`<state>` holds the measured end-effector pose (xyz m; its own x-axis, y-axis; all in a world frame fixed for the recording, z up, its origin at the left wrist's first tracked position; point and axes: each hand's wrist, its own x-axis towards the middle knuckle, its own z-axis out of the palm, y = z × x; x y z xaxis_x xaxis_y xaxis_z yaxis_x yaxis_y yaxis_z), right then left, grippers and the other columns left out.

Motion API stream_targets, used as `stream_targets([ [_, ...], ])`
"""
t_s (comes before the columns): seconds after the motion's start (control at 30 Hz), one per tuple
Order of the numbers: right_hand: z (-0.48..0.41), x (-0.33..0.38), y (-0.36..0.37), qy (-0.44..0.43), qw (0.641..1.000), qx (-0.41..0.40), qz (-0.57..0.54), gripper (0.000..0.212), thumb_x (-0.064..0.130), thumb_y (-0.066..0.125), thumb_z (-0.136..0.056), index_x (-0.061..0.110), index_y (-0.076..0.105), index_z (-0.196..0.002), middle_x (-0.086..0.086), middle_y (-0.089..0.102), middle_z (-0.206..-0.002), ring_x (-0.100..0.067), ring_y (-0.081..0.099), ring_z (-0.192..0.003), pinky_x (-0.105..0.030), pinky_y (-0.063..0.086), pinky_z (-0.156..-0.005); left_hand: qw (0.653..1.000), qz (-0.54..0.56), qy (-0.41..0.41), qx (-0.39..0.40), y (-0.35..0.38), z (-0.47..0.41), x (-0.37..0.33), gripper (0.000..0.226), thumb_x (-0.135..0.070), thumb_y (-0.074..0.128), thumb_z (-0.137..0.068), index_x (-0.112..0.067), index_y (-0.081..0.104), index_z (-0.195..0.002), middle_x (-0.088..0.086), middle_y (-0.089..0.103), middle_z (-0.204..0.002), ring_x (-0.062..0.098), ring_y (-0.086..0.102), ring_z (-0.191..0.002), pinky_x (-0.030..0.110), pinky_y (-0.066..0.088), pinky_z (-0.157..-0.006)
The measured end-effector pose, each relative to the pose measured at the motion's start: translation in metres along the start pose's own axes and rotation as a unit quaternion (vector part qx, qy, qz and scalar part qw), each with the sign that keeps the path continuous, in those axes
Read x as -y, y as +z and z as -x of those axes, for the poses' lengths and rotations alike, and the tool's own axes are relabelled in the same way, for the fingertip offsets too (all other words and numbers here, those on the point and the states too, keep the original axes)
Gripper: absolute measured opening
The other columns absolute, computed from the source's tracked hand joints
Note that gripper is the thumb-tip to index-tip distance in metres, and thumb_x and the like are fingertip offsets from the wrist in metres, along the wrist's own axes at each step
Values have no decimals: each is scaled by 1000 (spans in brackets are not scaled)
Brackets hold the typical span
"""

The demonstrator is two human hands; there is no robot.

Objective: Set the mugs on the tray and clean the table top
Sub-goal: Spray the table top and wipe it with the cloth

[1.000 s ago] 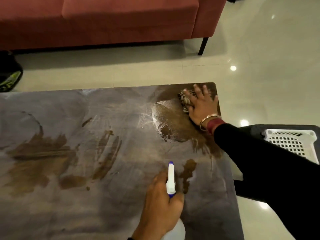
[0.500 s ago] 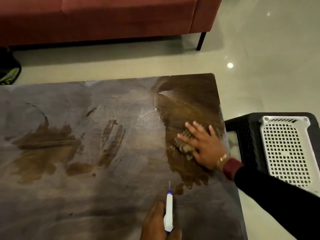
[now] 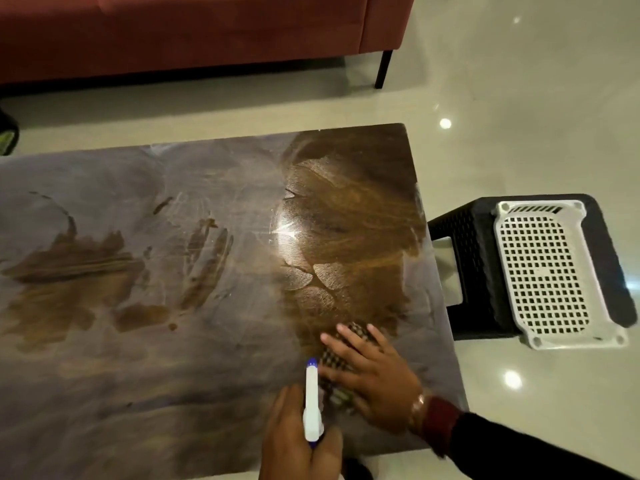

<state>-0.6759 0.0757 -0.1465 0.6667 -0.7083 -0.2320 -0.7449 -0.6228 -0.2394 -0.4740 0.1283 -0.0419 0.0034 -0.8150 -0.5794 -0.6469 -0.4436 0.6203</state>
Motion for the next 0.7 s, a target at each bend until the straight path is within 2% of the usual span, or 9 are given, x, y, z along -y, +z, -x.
stream_targets([
  [0.1,37,-44,-8,82,996,-2,-34,80,44,58,-88,52,20,-158,2,10,-173,-26,8,-159,-70,29,-112,997,16,60,-45,3,4,-6,56,-56,56,-71,-24,65,-116,-10,66,-115,23,67,-111,21,48,-88],
  [0.17,10,-100,-29,189,980,-37,-52,77,40,55,-90,52,19,-158,2,6,-173,-27,4,-158,-72,25,-113,995,29,53,-82,5,8,-19,33,-49,59,-68,-49,58,-101,-25,64,-99,1,65,-97,10,47,-81],
  [0.2,-12,-131,-43,238,968,-59,-60,75,37,52,-92,51,21,-158,3,6,-173,-28,4,-158,-73,22,-115,994,50,46,-90,7,10,-24,30,-40,62,-66,-50,58,-93,-23,66,-93,-3,65,-91,11,50,-78],
  [0.27,-58,-183,-71,299,949,-69,-74,69,34,51,-96,50,24,-158,3,8,-173,-30,6,-158,-72,18,-117,995,73,31,-66,17,15,-31,29,-22,66,-63,-36,61,-89,-11,64,-92,6,67,-83,24,54,-74],
  [0.33,-88,-206,-84,322,942,-63,-72,66,37,51,-98,49,25,-157,4,9,-172,-29,5,-158,-69,19,-118,996,80,20,-39,25,17,-36,24,-19,66,-64,-28,61,-86,-4,61,-86,14,66,-79,29,53,-71],
  [0.43,-75,-186,-70,280,957,-63,-34,67,38,48,-95,50,24,-157,3,11,-172,-29,7,-158,-68,19,-119,996,80,16,-31,31,17,-40,21,-21,68,-67,-26,57,-84,-2,59,-81,17,61,-74,32,53,-68],
  [0.53,0,-118,-33,230,970,-68,-35,73,41,44,-88,49,24,-158,2,14,-172,-31,9,-158,-68,18,-119,996,88,29,-9,35,18,-46,23,-21,70,-69,-29,60,-89,-4,61,-87,15,64,-81,32,57,-74],
  [0.6,62,-64,-1,233,969,-69,-51,78,41,50,-85,49,23,-158,2,13,-172,-30,10,-158,-66,21,-118,996,86,30,21,37,22,-50,29,-27,67,-66,-34,62,-93,-7,65,-92,11,67,-86,24,55,-77],
  [0.7,136,0,35,252,965,-36,-58,80,41,53,-86,53,20,-157,4,10,-172,-28,8,-159,-65,28,-116,994,89,28,62,37,34,-48,29,-32,67,-69,-27,64,-98,-8,65,-94,9,66,-88,27,52,-83],
])
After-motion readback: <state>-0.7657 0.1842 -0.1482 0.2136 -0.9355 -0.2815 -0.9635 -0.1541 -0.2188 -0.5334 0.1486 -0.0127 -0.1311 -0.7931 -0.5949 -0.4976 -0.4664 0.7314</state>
